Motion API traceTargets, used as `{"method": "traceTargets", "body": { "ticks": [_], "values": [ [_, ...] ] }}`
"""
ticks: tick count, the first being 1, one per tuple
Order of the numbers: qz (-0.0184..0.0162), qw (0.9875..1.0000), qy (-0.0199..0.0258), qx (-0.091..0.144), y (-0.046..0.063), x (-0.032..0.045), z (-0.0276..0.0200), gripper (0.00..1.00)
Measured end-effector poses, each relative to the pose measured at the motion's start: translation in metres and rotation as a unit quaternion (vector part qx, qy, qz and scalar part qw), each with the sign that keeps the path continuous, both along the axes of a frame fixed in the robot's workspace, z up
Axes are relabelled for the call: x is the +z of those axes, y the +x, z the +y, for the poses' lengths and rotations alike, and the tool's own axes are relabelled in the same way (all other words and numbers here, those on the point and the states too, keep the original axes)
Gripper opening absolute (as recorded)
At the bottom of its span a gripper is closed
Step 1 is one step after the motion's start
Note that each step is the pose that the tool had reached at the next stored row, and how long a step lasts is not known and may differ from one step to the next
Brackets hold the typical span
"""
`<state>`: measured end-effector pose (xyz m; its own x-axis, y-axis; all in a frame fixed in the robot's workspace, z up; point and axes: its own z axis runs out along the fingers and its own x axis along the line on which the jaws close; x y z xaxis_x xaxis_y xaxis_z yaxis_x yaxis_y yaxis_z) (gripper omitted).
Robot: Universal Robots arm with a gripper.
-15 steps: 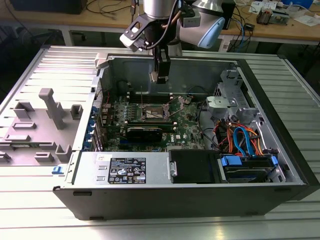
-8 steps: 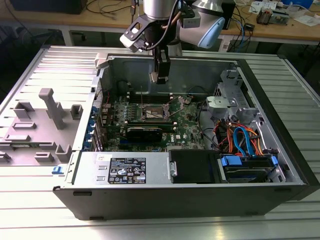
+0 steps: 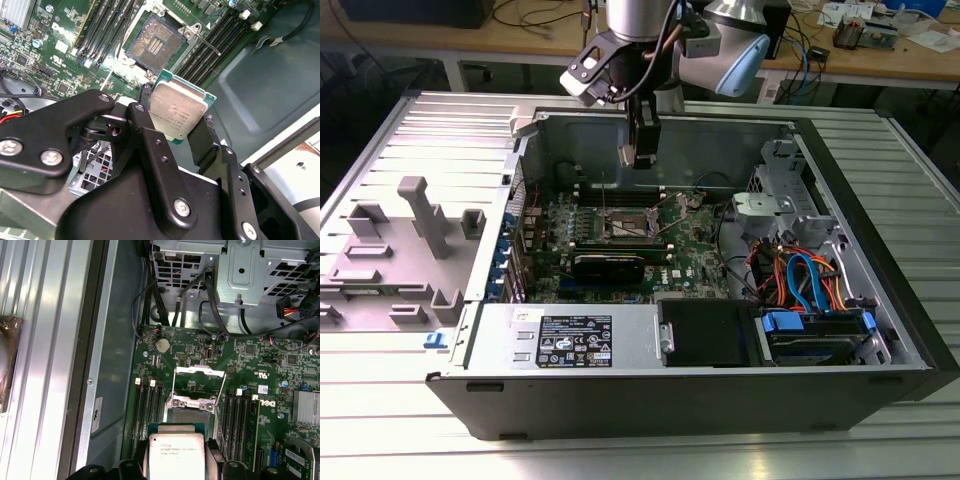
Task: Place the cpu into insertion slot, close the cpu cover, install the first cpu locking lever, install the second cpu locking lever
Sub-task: 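Place the cpu into insertion slot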
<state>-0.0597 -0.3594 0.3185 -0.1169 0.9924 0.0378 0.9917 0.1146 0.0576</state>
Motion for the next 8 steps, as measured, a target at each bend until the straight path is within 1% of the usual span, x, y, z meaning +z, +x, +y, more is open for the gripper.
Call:
{"method": "traceTargets", "body": {
  "ticks": [8],
  "values": [
    [0.0002, 1.0, 0.0012, 0.0, 0.0, -0.0016, -0.0001, 0.54]
  ]
}}
